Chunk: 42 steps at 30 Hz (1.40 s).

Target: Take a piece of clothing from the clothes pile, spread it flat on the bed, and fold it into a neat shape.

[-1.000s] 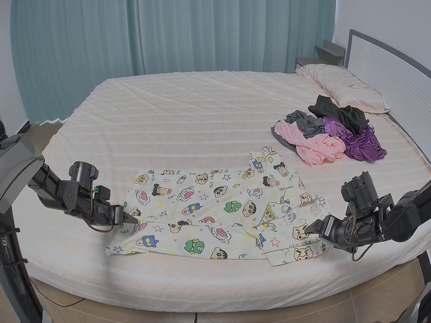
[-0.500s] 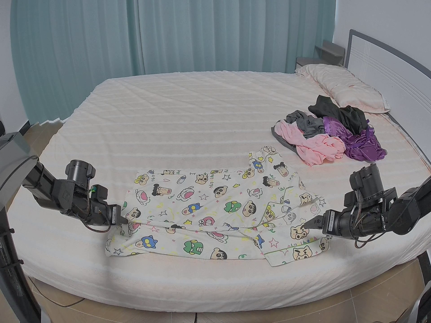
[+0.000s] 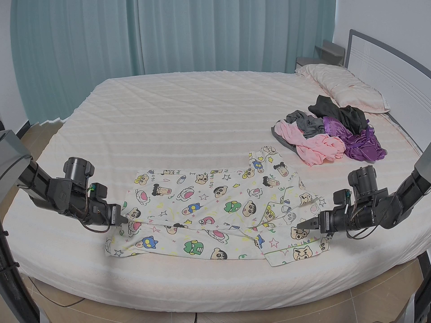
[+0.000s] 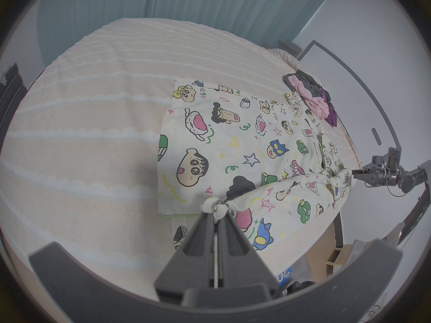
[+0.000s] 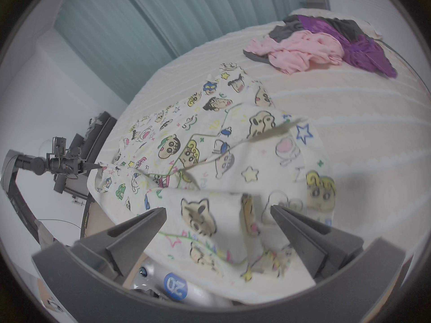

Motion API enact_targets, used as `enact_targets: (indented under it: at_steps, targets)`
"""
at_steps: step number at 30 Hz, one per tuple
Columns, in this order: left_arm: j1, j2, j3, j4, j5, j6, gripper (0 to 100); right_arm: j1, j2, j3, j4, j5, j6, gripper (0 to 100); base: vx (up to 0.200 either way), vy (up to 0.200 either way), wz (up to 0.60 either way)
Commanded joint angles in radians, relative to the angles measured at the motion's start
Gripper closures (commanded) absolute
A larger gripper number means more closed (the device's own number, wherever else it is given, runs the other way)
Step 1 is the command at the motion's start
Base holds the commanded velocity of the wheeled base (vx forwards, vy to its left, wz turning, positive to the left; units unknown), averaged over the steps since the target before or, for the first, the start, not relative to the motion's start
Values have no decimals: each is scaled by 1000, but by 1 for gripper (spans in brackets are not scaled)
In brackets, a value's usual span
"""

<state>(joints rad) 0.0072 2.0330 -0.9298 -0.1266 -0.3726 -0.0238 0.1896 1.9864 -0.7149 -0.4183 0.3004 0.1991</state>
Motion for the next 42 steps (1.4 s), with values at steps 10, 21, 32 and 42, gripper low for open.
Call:
enact_targets:
  at_steps: [10, 21, 32, 42]
  targets:
    - [-6, -36, 22, 1, 18, -8, 100, -67, 154, 20, -166, 129, -56, 100, 0, 0, 0]
    - [-9, -65, 43, 4, 63, -10, 100, -87, 108, 71, -232, 203, -44, 100, 0, 0, 0]
    - [-24, -234, 83, 165, 70, -1, 100, -81, -50, 203, -304, 217, -46, 100, 0, 0, 0]
    - [-32, -295, 97, 358, 116, 84, 100, -79, -101, 261, -312, 212, -50, 100, 0, 0, 0]
